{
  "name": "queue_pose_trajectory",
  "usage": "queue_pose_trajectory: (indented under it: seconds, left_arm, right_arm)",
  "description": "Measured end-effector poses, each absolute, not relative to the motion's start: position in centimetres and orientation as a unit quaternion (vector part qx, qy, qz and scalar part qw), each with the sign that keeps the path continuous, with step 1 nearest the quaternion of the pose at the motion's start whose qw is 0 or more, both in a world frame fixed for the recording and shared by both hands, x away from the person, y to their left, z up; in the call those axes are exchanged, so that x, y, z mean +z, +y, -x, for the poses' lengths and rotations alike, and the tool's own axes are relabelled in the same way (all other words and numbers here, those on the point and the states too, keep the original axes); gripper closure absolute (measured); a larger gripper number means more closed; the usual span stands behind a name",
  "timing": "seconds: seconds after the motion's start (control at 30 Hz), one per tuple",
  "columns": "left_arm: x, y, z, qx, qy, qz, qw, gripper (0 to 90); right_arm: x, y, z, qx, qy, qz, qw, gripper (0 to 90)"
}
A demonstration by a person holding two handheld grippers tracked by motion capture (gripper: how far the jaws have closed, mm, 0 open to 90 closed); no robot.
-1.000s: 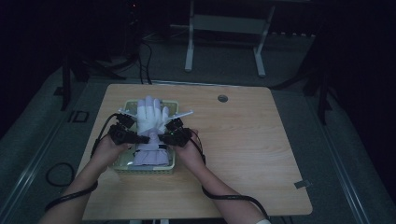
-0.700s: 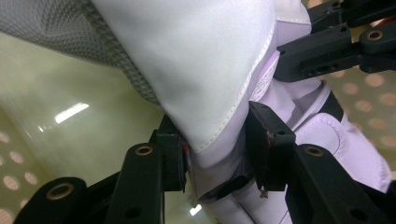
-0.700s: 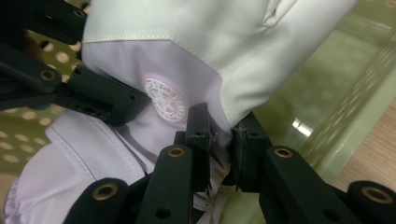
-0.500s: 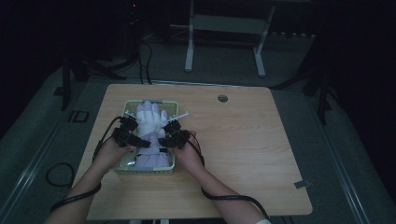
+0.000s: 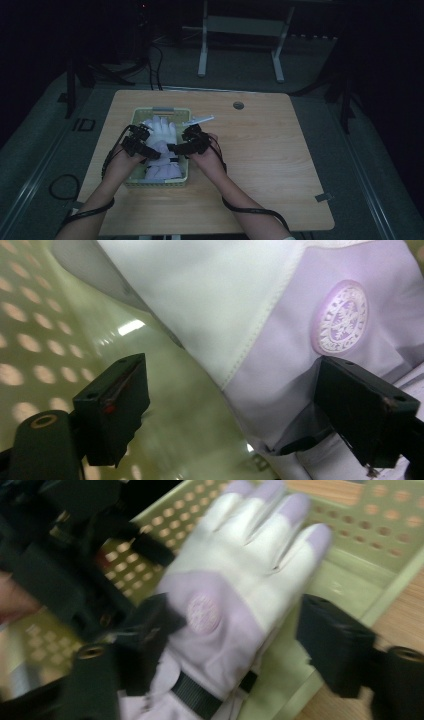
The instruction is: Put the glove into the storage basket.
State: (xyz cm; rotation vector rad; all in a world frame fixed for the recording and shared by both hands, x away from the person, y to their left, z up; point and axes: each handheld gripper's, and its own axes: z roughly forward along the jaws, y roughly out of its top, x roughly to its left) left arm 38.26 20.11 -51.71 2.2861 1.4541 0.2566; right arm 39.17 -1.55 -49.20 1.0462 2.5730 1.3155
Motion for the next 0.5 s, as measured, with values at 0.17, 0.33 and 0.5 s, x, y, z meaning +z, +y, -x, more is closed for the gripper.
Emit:
queue_pose_trajectory:
  seconds: [0.17, 0.33, 0.5]
  left_arm:
    - [-51.1, 20.6, -37.4, 0.137, 0.517, -0.810, 0.239, 1.4]
    - [-49.8, 20.4, -36.0, 0.160, 0.500, -0.798, 0.295, 1.4]
    - [-48.7, 19.0, -34.9, 0.165, 0.478, -0.798, 0.329, 1.4]
  right_arm:
    - [-48.9, -2.7, -39.1, 0.446, 0.835, -0.322, 0.029, 23.3]
    - [-48.6, -3.6, -38.9, 0.448, 0.844, -0.293, 0.037, 19.1]
    - [-48.5, -4.1, -38.9, 0.445, 0.851, -0.278, 0.033, 15.0]
